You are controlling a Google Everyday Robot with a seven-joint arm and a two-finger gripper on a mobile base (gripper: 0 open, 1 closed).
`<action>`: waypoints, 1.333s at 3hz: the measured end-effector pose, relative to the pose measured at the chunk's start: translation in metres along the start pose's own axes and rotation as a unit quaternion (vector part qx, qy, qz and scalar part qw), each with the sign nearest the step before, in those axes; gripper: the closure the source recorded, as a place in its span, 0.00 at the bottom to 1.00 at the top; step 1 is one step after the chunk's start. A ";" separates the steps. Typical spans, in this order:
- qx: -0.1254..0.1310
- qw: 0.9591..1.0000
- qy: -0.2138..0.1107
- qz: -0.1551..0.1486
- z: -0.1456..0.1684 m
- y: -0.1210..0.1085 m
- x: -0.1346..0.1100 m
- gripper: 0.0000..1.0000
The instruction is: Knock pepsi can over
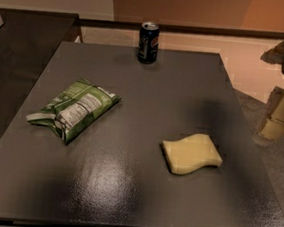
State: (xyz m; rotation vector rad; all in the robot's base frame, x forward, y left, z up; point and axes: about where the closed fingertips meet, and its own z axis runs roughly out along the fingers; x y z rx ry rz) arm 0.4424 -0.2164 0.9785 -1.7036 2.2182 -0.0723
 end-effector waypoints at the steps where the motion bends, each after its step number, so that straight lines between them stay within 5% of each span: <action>1: 0.003 0.999 -0.036 0.006 0.009 -0.015 -0.004 0.00; 4: 0.036 0.985 -0.171 0.005 0.058 -0.087 -0.064 0.00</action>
Offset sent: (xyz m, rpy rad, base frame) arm 0.0828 0.0179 -0.0181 0.2734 -0.1152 0.0445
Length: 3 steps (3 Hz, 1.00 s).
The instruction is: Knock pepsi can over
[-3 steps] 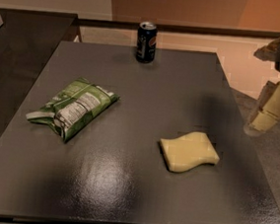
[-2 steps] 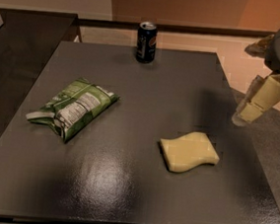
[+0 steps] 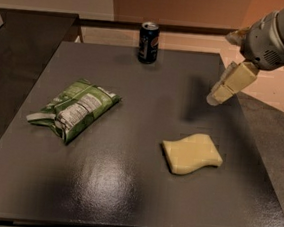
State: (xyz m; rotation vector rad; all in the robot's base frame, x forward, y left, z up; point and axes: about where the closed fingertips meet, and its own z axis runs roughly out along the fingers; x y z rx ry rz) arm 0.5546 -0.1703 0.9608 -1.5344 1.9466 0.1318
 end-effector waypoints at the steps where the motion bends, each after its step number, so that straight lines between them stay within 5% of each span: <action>1: 0.014 0.999 -0.037 0.013 0.029 -0.029 -0.019 0.00; 3: 0.018 0.993 -0.099 0.066 0.095 -0.079 -0.046 0.00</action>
Offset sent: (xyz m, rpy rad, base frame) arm 0.1336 0.0587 -0.0245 0.2586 -0.0380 -0.0658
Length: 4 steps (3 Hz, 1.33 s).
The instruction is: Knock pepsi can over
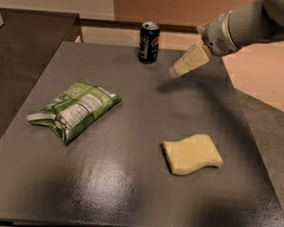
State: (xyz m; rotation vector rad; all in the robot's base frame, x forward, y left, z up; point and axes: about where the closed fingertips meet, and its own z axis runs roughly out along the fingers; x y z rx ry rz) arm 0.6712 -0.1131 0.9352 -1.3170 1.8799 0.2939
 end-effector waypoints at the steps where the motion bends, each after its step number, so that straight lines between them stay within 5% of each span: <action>1: -0.002 0.999 -0.028 0.032 0.038 -0.016 -0.010 0.00; 4: -0.016 0.994 -0.069 0.078 0.112 -0.059 -0.024 0.00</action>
Offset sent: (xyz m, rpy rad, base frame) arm 0.0973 0.0527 -0.0323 0.2020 0.0455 -0.0624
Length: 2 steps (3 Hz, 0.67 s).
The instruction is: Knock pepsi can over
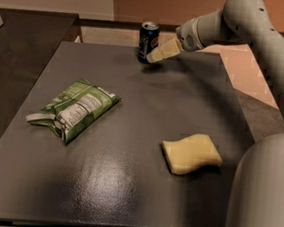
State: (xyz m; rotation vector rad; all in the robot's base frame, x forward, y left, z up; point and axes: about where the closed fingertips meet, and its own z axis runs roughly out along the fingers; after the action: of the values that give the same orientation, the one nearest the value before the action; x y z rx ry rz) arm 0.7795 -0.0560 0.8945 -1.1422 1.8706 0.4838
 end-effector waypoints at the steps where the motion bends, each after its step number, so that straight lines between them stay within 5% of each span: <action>1: -0.004 1.000 -0.008 0.005 0.016 -0.011 -0.003 0.00; 2: -0.008 1.000 -0.016 0.004 0.026 -0.018 -0.009 0.00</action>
Offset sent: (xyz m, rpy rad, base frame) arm 0.0498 0.0129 0.0021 0.0536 -0.0161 0.0121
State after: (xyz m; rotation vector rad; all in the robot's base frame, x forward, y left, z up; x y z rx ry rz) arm 0.8090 -0.0422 0.8891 -1.1303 1.8477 0.5198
